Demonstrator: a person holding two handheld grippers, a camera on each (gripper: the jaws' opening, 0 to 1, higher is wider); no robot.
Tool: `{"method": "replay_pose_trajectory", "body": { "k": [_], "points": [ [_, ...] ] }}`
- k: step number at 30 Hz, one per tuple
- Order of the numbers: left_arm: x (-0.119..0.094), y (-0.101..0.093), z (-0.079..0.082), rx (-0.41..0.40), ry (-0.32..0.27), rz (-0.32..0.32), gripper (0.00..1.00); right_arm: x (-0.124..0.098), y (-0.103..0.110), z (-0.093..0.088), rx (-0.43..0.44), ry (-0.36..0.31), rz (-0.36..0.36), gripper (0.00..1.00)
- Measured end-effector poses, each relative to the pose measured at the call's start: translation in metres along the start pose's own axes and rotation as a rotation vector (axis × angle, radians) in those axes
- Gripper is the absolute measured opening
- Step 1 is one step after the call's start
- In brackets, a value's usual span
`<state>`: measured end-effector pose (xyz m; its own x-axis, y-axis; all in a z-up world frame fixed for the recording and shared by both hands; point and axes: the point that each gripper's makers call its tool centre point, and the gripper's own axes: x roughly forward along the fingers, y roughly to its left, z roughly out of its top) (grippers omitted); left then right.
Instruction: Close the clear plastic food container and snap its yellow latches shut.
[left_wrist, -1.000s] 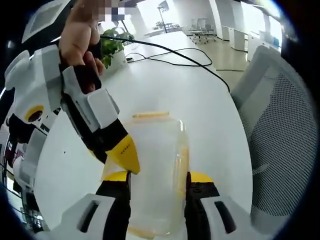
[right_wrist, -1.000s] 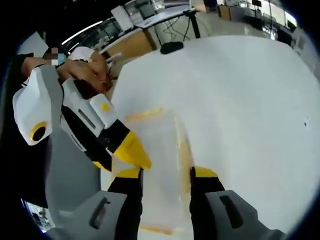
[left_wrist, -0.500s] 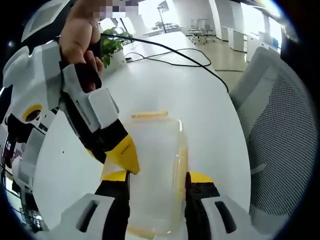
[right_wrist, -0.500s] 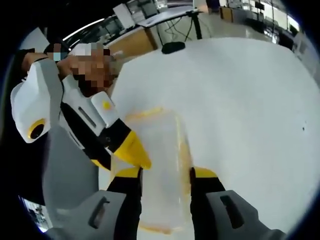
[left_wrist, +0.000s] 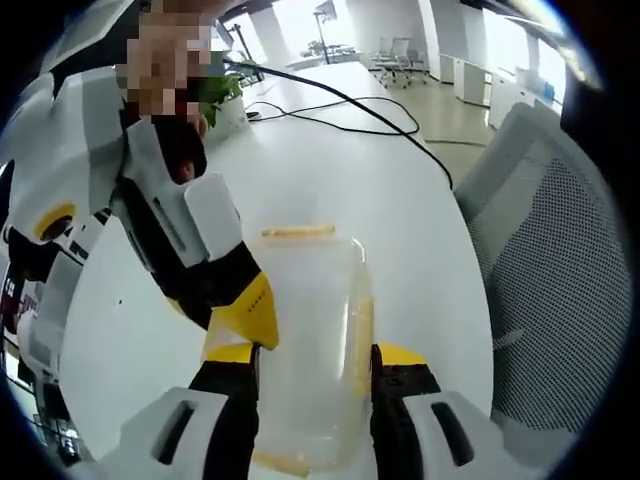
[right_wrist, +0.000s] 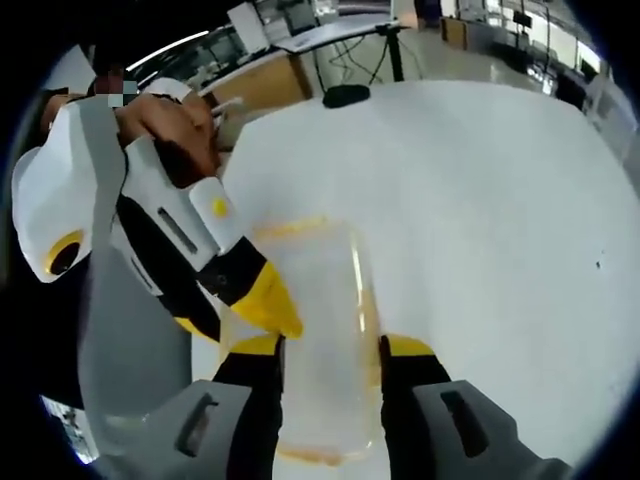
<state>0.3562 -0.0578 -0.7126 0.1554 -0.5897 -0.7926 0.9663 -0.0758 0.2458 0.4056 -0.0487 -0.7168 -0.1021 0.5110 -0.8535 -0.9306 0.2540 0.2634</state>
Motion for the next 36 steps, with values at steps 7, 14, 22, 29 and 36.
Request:
{"method": "replay_pose_trajectory", "body": {
  "k": [7,14,22,29,36],
  "points": [
    [0.000,0.000,0.001,-0.018,0.005,-0.013,0.40,-0.006,-0.005,0.000,0.017,-0.027,-0.045,0.38],
    [-0.005,0.005,0.007,-0.073,-0.013,0.002,0.47,-0.021,-0.008,0.009,0.028,-0.094,-0.094,0.40],
    [-0.018,0.015,0.003,-0.122,-0.025,0.036,0.49,-0.035,-0.002,0.011,0.019,-0.130,-0.148,0.43],
    [-0.029,0.021,-0.004,-0.193,-0.028,0.060,0.51,-0.043,0.003,0.009,0.012,-0.146,-0.201,0.46],
    [-0.039,0.026,-0.012,-0.267,-0.054,0.090,0.54,-0.048,0.008,0.004,0.030,-0.179,-0.271,0.51]
  ]
}}
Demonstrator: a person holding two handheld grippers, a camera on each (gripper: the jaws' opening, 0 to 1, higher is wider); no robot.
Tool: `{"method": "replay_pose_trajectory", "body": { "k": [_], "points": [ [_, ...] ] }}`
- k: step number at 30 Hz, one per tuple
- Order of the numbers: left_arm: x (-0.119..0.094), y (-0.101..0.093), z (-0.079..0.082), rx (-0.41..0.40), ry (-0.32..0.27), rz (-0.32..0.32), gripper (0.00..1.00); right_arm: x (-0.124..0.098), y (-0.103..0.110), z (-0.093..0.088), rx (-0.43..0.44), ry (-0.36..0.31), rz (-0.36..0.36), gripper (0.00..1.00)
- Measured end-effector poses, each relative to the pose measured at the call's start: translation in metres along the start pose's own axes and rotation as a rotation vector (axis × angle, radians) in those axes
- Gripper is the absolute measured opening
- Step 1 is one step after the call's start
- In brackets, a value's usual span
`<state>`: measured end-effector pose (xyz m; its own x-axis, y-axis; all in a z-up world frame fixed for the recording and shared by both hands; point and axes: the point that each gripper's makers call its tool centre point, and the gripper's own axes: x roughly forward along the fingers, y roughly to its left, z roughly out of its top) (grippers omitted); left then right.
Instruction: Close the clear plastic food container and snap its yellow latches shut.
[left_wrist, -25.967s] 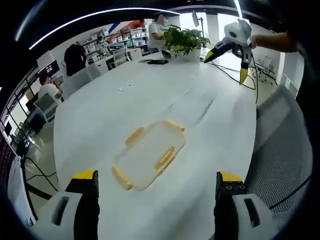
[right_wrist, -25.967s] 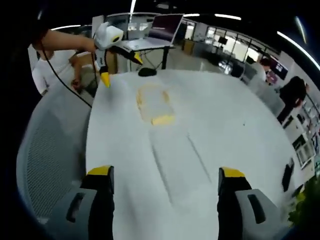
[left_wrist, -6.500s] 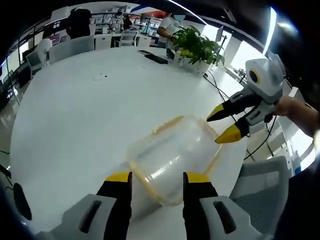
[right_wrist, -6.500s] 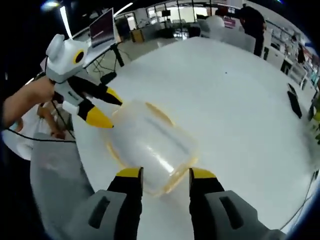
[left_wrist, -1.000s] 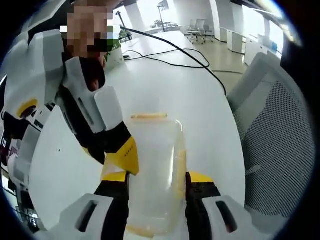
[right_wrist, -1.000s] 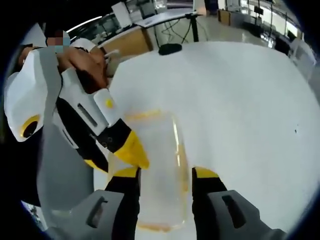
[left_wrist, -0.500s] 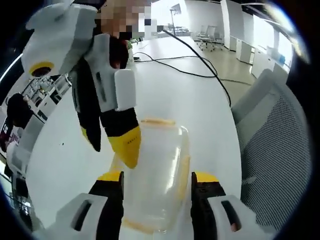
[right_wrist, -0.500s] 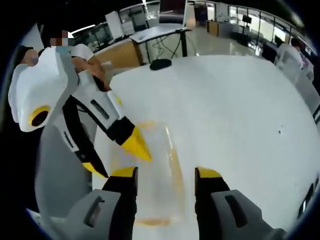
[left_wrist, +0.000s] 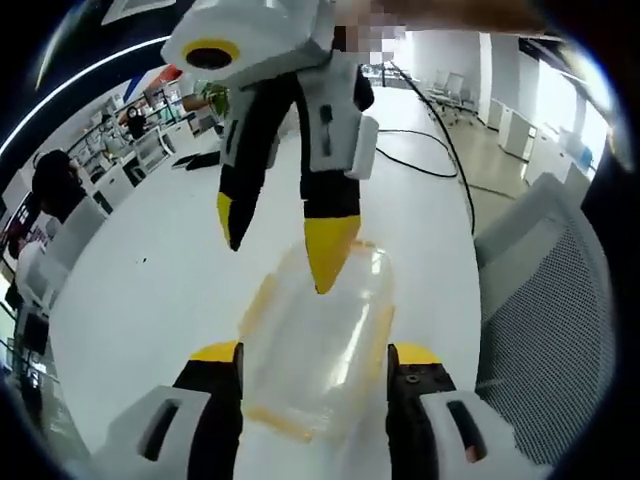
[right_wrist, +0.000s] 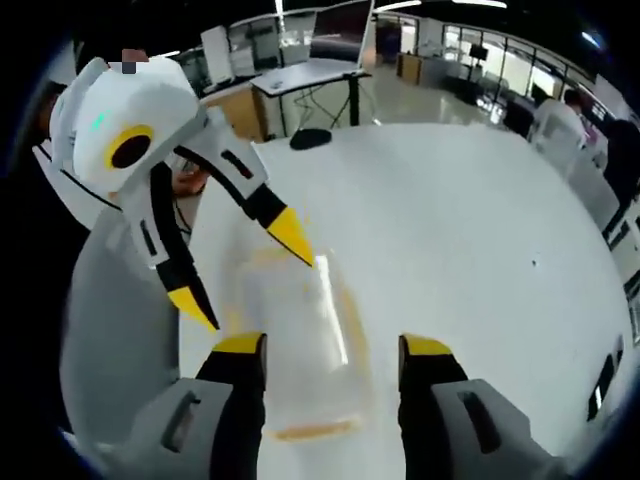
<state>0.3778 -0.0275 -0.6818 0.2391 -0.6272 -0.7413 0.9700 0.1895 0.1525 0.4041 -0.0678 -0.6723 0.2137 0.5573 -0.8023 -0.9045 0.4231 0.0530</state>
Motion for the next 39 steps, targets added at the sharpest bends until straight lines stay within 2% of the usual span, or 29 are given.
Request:
{"method": "replay_pose_trajectory", "body": {
  "k": [16,31,39],
  "points": [
    [-0.011,0.012,-0.018,-0.166,-0.068,0.068,0.65,-0.015,0.012,-0.030,0.060,-0.096,-0.191,0.62],
    [-0.019,0.017,-0.038,-0.244,-0.128,0.145,0.68,-0.011,0.030,-0.058,0.161,-0.182,-0.273,0.64],
    [-0.019,0.009,-0.047,-0.278,-0.151,0.145,0.65,-0.012,0.032,-0.066,0.235,-0.238,-0.316,0.59]
  ]
}}
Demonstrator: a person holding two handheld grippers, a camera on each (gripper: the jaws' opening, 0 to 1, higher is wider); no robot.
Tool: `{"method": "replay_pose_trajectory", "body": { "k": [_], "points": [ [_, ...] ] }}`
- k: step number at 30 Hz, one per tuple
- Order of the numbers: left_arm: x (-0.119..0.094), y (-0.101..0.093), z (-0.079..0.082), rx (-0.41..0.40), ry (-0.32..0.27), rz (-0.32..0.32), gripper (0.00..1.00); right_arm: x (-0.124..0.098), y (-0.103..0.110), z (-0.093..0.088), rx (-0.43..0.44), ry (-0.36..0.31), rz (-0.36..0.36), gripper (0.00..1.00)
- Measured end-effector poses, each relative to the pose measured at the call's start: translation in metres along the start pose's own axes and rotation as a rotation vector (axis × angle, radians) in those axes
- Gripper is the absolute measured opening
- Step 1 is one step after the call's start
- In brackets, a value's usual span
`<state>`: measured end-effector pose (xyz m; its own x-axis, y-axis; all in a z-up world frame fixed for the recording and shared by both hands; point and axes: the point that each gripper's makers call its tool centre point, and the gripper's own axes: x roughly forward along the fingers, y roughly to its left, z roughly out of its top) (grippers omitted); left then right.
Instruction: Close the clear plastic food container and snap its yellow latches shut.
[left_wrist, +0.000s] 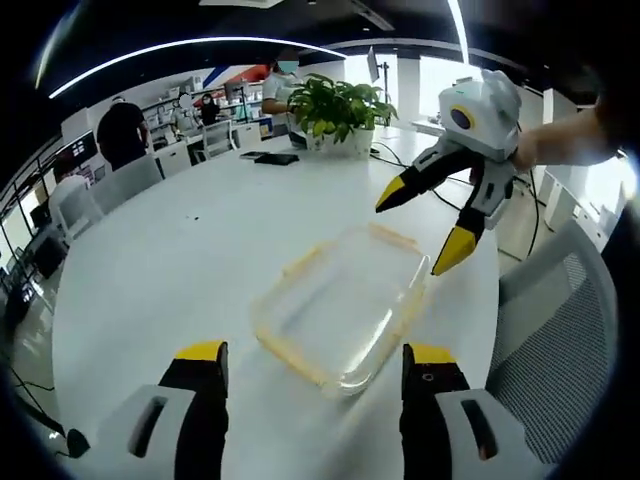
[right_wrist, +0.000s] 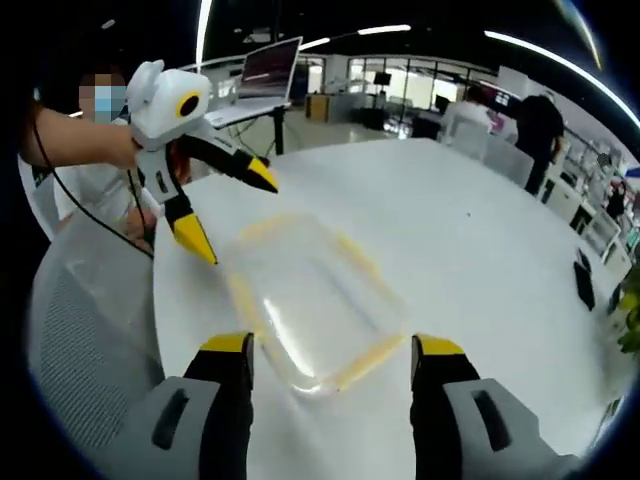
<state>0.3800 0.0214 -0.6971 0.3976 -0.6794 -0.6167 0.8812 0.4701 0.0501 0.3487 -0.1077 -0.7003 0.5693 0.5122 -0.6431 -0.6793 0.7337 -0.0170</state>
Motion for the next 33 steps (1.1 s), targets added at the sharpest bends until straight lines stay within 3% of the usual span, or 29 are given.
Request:
{"method": "replay_pose_trajectory", "body": {
  "k": [10,19,33],
  "points": [
    [0.008,-0.009,-0.004,0.003,-0.012,0.013,0.55,0.002,0.005,-0.020,0.000,0.013,-0.022,0.56],
    [0.016,-0.010,-0.008,0.031,0.003,0.022,0.48,0.007,0.004,-0.020,0.015,-0.006,-0.039,0.46],
    [0.021,0.002,-0.009,0.021,0.021,0.023,0.45,0.015,-0.004,-0.014,0.043,-0.013,-0.050,0.46]
  ]
}}
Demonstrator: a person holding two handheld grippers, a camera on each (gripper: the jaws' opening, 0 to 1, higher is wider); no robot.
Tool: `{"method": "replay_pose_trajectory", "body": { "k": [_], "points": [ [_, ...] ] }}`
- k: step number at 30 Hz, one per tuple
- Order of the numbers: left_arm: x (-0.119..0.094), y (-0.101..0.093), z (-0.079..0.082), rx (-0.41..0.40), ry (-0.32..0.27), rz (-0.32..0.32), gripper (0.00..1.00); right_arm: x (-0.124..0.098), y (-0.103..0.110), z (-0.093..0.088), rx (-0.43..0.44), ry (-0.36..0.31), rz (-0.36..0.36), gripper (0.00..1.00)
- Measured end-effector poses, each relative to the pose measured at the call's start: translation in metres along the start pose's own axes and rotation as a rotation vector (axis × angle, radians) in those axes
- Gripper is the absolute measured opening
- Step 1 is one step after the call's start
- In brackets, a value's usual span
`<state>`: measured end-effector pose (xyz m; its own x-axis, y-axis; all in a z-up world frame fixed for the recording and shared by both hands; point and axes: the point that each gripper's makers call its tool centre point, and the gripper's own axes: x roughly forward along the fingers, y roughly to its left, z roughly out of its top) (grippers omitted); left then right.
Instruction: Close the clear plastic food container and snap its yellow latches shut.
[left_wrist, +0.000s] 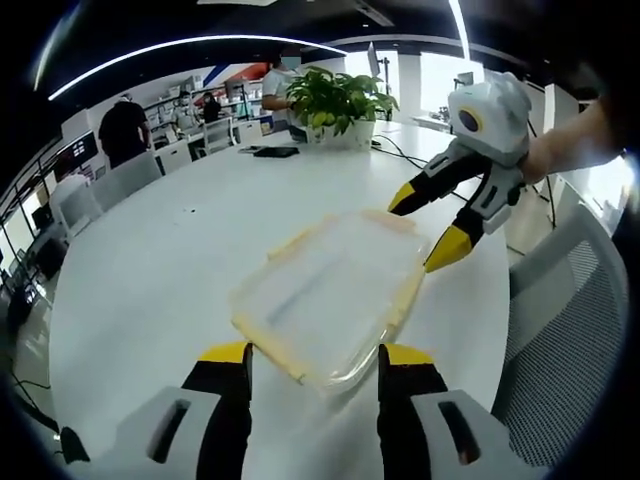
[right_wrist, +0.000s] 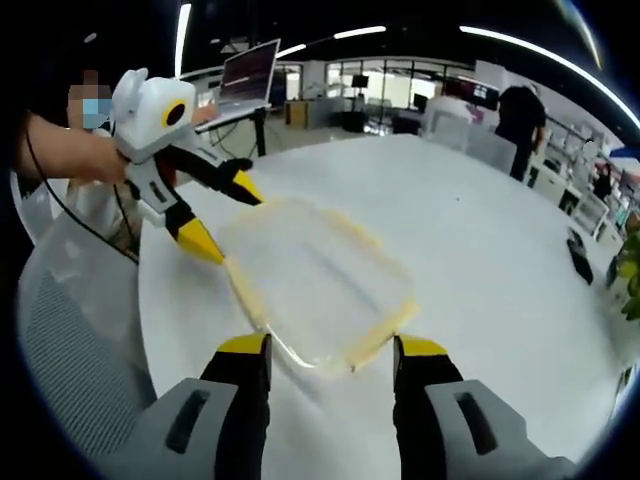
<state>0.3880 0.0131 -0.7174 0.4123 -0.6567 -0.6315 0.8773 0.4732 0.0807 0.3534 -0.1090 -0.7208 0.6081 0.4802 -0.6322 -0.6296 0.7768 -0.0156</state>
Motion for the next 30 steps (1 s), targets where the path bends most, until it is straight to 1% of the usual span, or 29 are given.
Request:
{"method": "replay_pose_trajectory", "body": {
  "k": [16,30],
  "points": [
    [0.013,0.029,0.007,-0.023,0.011,0.007,0.44,0.022,-0.021,0.017,-0.014,0.021,0.004,0.45],
    [0.026,0.054,0.014,-0.036,0.033,0.010,0.44,0.040,-0.040,0.030,-0.025,0.044,0.005,0.45]
  ]
}}
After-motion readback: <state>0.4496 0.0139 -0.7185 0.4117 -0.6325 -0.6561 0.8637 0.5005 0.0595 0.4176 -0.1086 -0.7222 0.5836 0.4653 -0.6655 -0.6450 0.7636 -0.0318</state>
